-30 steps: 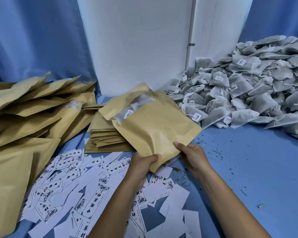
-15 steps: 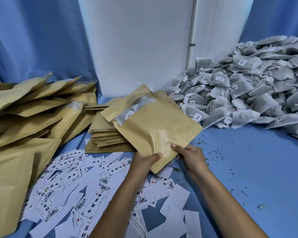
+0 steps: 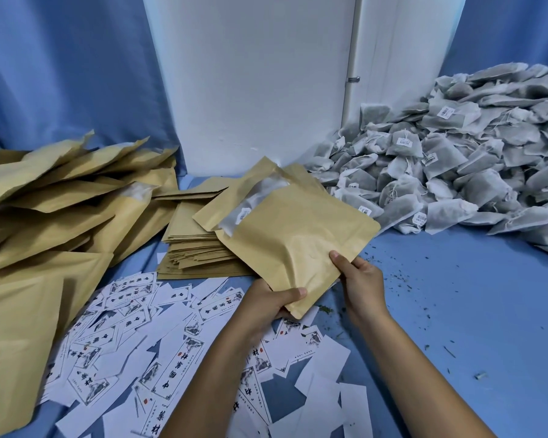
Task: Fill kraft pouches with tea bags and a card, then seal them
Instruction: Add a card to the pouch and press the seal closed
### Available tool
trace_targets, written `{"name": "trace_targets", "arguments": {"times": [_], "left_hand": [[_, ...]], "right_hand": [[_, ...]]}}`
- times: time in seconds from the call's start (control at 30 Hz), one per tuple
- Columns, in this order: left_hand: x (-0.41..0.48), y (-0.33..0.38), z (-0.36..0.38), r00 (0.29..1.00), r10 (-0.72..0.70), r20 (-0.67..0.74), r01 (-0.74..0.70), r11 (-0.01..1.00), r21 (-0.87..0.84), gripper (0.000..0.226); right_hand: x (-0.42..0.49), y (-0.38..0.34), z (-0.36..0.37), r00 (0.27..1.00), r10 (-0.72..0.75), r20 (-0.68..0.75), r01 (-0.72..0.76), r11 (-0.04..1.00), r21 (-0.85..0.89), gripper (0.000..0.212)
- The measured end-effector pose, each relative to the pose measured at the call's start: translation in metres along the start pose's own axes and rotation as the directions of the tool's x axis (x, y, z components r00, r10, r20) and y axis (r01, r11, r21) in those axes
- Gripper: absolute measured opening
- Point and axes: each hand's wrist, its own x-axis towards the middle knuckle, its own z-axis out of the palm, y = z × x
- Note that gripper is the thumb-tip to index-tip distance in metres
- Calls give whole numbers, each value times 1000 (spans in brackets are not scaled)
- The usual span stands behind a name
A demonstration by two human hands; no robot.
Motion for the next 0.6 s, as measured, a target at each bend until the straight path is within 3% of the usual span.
{"name": "trace_targets", "arguments": {"times": [0.13, 0.2, 0.3, 0.47, 0.6], "left_hand": [[0, -2, -2, 998, 36, -56, -31, 996, 88, 24], [0, -3, 0, 994, 67, -84, -51, 983, 175, 21], [1, -5, 3, 994, 82, -71, -74, 991, 114, 18], [0, 0, 0, 998, -28, 53, 22, 993, 112, 13], [-2, 0, 2, 999, -30, -19, 33, 984, 175, 11]], "right_hand": [[4, 1, -4, 1000, 12, 21, -12, 1000, -21, 13], [5, 2, -6, 989, 95, 111, -93, 995, -20, 15], [-1, 4, -2, 942, 213, 258, -182, 974, -138, 17], [-4, 6, 2, 980, 111, 165, -71, 970, -233, 24], [-4, 3, 1, 934, 227, 276, -166, 960, -226, 12]]}}
